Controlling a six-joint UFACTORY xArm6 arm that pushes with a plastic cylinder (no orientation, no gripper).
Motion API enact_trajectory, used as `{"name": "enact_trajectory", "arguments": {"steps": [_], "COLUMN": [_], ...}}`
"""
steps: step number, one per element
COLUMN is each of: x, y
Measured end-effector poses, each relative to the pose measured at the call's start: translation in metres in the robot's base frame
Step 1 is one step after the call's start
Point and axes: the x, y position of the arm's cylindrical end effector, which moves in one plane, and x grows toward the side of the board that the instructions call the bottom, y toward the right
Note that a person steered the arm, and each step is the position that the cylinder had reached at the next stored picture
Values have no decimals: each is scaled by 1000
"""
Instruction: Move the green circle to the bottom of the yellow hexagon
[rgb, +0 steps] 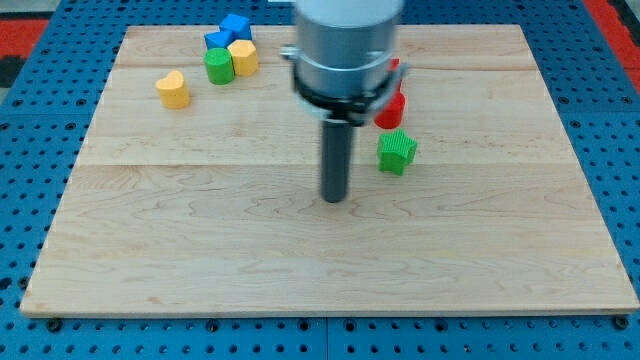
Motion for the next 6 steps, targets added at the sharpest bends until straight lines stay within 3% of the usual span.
{"name": "enact_trajectory", "arguments": {"steps": [2,4,6], "x": [-75,-74,-74], "y": [-146,-250,-295]}}
